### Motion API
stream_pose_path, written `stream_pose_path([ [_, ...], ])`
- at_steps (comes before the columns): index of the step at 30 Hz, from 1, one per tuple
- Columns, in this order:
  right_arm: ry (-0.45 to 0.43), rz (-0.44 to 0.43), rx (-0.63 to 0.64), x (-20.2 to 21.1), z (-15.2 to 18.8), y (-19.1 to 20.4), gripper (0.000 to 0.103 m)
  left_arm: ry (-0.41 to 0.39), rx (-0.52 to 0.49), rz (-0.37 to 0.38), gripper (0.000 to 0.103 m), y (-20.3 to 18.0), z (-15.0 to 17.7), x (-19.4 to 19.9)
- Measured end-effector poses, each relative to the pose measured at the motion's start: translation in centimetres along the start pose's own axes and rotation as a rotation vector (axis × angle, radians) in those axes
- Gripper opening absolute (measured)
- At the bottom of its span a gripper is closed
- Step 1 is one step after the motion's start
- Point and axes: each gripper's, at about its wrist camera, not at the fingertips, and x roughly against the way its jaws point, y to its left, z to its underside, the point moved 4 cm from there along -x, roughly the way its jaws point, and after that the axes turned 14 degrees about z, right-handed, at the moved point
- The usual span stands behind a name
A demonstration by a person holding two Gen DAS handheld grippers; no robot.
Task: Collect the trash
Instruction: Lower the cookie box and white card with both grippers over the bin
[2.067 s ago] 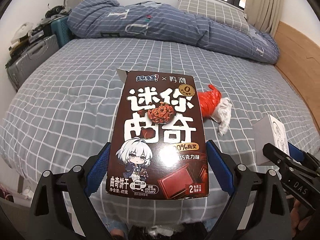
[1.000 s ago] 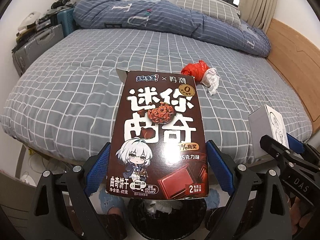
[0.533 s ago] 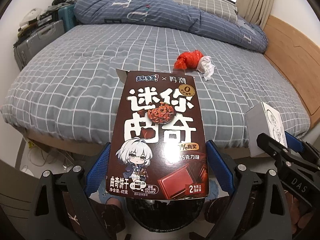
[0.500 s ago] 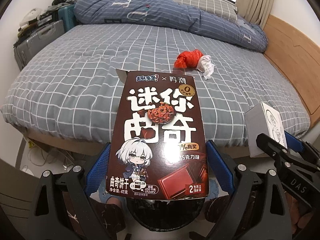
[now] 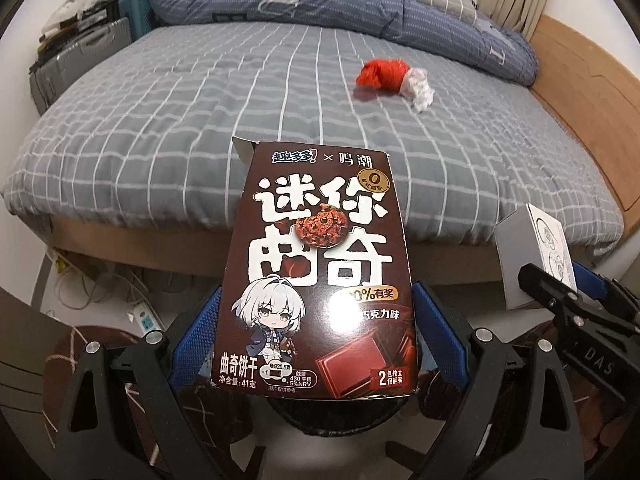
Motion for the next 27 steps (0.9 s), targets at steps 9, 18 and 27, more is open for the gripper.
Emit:
stream_pose_path([
  [9, 0.065, 0.002, 0.010, -3.3, 2.8, 0.2, 0.070, 0.066, -0.004, 0.009, 0.089, 0.5, 3.5, -3.2],
  [18, 0.124, 0.019, -0.010, -6.3, 4.2, -1.5, 0.070, 0.148, -0.002, 0.036, 0.089, 0.0, 4.7, -7.6],
  [27, 0.149, 0.024, -0.026, -7.3, 4.7, -2.7, 0.070, 0.182, -0.037, 0.073, 0.093, -1.2, 5.0, -10.2],
])
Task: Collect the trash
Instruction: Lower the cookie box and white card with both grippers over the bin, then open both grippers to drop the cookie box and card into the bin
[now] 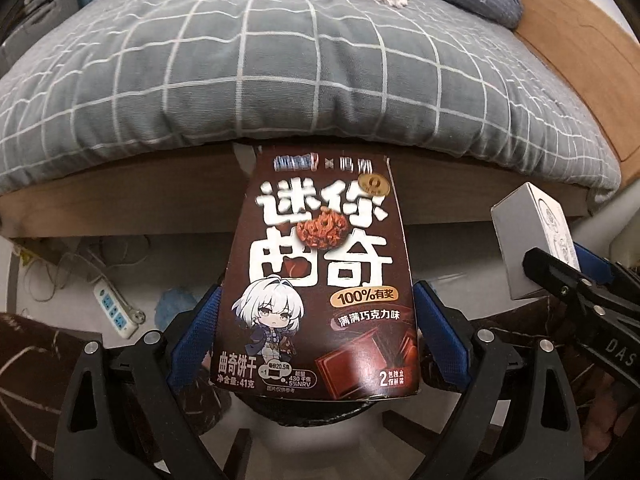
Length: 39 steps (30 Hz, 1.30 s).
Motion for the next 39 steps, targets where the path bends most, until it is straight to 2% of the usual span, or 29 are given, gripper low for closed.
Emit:
stream_pose_path([
  [1, 0.001, -0.002, 0.000, 0.0, 0.0, 0.1, 0.070, 0.002, 0.004, -0.006, 0.097, 0.2, 0.0, 0.0],
  [3, 0.001, -0.004, 0.002, -0.1, -0.1, 0.2, 0.070, 0.000, 0.017, 0.003, 0.097, 0.7, 0.0, 0.0],
  [8, 0.013, -0.019, 0.019, -0.8, -0.2, 1.6, 0.070, -0.016, -0.004, -0.035, 0.097, 1.8, -0.4, 0.6],
  [9, 0.015, -0.024, 0.027, -0.9, -0.2, 2.0, 0.070, -0.054, -0.016, -0.047, 0.097, 2.2, -0.6, 0.8],
  [11, 0.018, -0.036, 0.045, -1.2, -0.3, 3.2, 0.070, -0.067, -0.014, -0.067, 0.097, 3.0, -0.5, 1.5],
  [20, 0.027, -0.094, 0.137, -1.4, -0.2, 9.0, 0.070, -0.107, 0.059, -0.108, 0.097, 7.7, 0.4, 4.9],
  [25, 0.028, -0.085, 0.186, -1.5, 0.0, 10.9, 0.070, -0.120, 0.101, -0.125, 0.097, 9.6, 1.0, 5.9],
  [26, 0.028, -0.085, 0.190, -1.4, 0.0, 11.2, 0.071, -0.121, 0.105, -0.127, 0.097, 9.9, 1.0, 6.0],
  [28, 0.010, -0.076, 0.192, -1.2, -0.1, 11.3, 0.084, -0.125, 0.108, -0.127, 0.097, 9.9, 1.0, 6.1],
  [31, -0.006, -0.062, 0.190, -1.0, -0.3, 11.3, 0.086, -0.130, 0.101, -0.129, 0.097, 9.5, 0.7, 6.0],
  [36, -0.032, -0.042, 0.149, -0.2, -1.1, 9.4, 0.095, -0.133, 0.076, -0.129, 0.097, 8.6, 0.6, 6.0],
  [39, -0.055, -0.038, 0.117, 0.8, -1.7, 8.1, 0.095, -0.140, 0.067, -0.122, 0.097, 8.1, 0.2, 6.2],
])
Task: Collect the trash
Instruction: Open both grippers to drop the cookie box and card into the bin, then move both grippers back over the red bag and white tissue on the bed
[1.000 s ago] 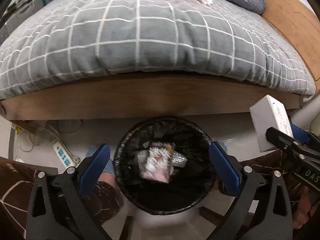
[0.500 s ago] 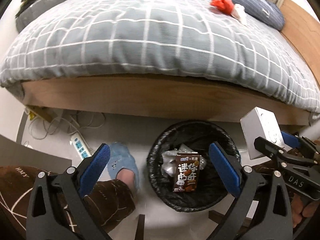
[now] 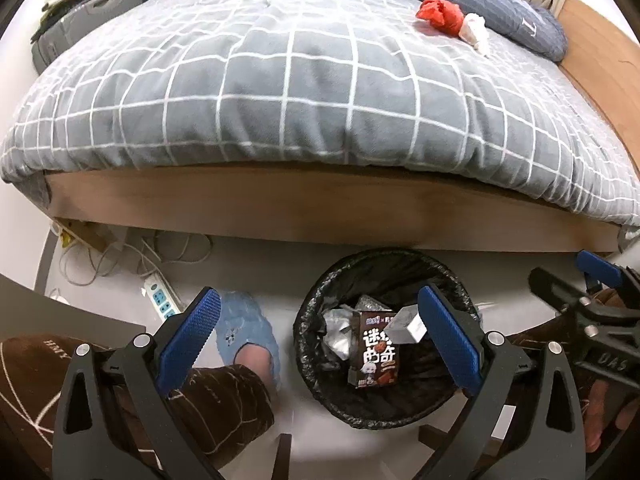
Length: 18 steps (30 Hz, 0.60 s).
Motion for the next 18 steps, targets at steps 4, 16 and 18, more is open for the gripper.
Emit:
stream_pose_path([
  [4, -0.046, 0.036, -0.001, 1.3, -0.5, -1.7, 0.095, -0.017, -0.017, 0.018, 0.097, -1.1, -0.7, 0.4],
  [16, -0.159, 0.125, -0.065, 5.4, -3.2, -5.8, 0.095, -0.093, -0.056, 0.061, 0.097, -4.7, -3.9, 3.5],
  [18, -0.170, 0.138, -0.072, 5.9, -3.5, -6.3, 0.095, -0.098, -0.063, 0.067, 0.097, -5.1, -4.4, 3.9],
])
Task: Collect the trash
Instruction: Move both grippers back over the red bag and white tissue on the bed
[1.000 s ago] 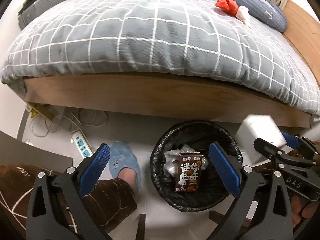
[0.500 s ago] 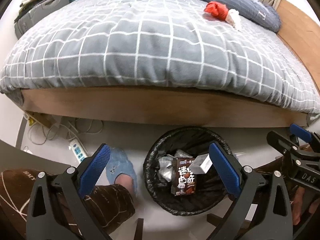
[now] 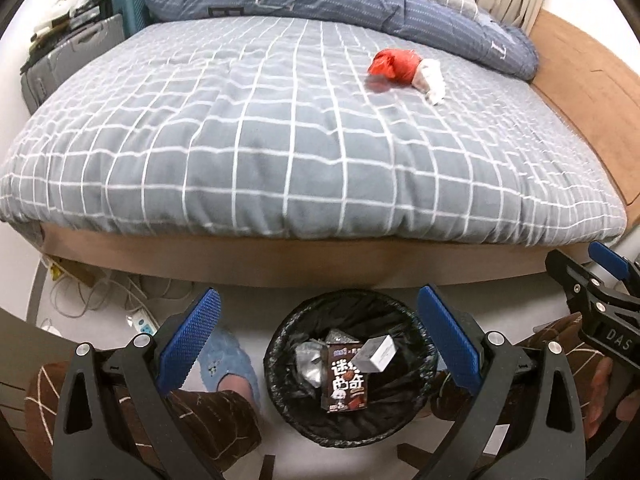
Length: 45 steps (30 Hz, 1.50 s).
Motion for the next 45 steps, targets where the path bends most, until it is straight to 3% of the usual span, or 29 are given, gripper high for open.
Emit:
stream_pose_path([
  [14, -0.069, 0.028, -0.041, 2.1, -4.9, -2.5, 0.095, -0.071, -0.039, 0.007, 0.097, -2.7, -5.4, 2.2],
  [26, -0.091, 0.019, -0.050, -0.5, -10.5, -3.7, 0.095, -0.110, -0.056, -0.014, 0.097, -2.9, -11.4, 0.9],
  [37, -0.091, -0.014, -0.001, -6.7, -15.9, -0.8, 0.095, -0.115, -0.080, -0.015, 0.097, -2.2, -18.0, -4.4],
  [45, -0.050, -0.059, 0.001, -14.2, -19.5, 0.5, 0.087, -0.102, -0.114, 0.004, 0.097, -1.9, -22.1, -9.5],
])
